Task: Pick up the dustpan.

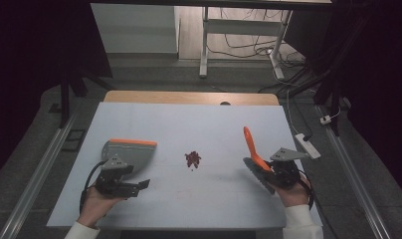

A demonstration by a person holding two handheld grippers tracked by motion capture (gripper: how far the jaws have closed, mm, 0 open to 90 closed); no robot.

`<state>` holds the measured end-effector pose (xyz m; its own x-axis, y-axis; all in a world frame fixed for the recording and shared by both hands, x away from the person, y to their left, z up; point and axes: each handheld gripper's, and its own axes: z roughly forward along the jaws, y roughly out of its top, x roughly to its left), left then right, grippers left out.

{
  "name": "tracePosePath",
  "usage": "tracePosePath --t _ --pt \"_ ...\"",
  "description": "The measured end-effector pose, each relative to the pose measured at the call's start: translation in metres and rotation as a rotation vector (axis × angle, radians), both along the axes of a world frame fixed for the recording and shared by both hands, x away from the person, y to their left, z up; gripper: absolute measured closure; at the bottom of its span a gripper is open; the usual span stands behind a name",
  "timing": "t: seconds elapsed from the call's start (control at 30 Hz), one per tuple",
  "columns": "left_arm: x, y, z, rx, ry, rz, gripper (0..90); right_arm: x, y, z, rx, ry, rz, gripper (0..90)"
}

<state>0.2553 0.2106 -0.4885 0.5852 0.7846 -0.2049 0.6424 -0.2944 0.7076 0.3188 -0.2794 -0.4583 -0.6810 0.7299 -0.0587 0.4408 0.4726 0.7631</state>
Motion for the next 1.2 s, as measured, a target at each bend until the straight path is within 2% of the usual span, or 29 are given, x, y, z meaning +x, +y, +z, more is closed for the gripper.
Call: tracePosePath --t 0.23,0.37,0.6,0.7,0.8,0.93,1.1,1.2 --pt "0.004 -0.003 0.001 0.0 0.006 -0.008 17.2 0.004 0.001 -0.003 0.0 0.002 0.005 70.3" --pt "0.007 -0.006 0.003 0.007 0.011 -0.03 17.4 0.006 0.003 -0.004 -0.01 0.005 -0.001 70.3" --pt "0.011 -0.009 0.007 0.018 0.017 -0.018 18.0 0.001 0.008 -0.004 -0.013 -0.001 -0.01 70.3" --pt "0.013 -0.009 0.009 0.016 0.021 -0.008 18.0 0.001 0.009 -0.002 -0.007 -0.009 -0.02 70.3" --pt "0.016 -0.011 0.012 0.029 0.047 0.013 18.7 -0.002 0.009 -0.003 -0.005 -0.009 -0.024 70.3" --pt "0.017 -0.009 0.015 0.041 0.069 0.016 18.8 -0.002 0.007 -0.004 -0.01 -0.006 -0.035 70.3" --pt "0.02 -0.006 0.02 0.056 0.082 0.069 18.9 0.0 0.011 -0.003 -0.005 -0.012 -0.021 70.3" --pt "0.019 -0.005 0.023 0.083 0.088 0.102 18.7 0.0 0.013 -0.005 -0.01 -0.013 -0.014 70.3"
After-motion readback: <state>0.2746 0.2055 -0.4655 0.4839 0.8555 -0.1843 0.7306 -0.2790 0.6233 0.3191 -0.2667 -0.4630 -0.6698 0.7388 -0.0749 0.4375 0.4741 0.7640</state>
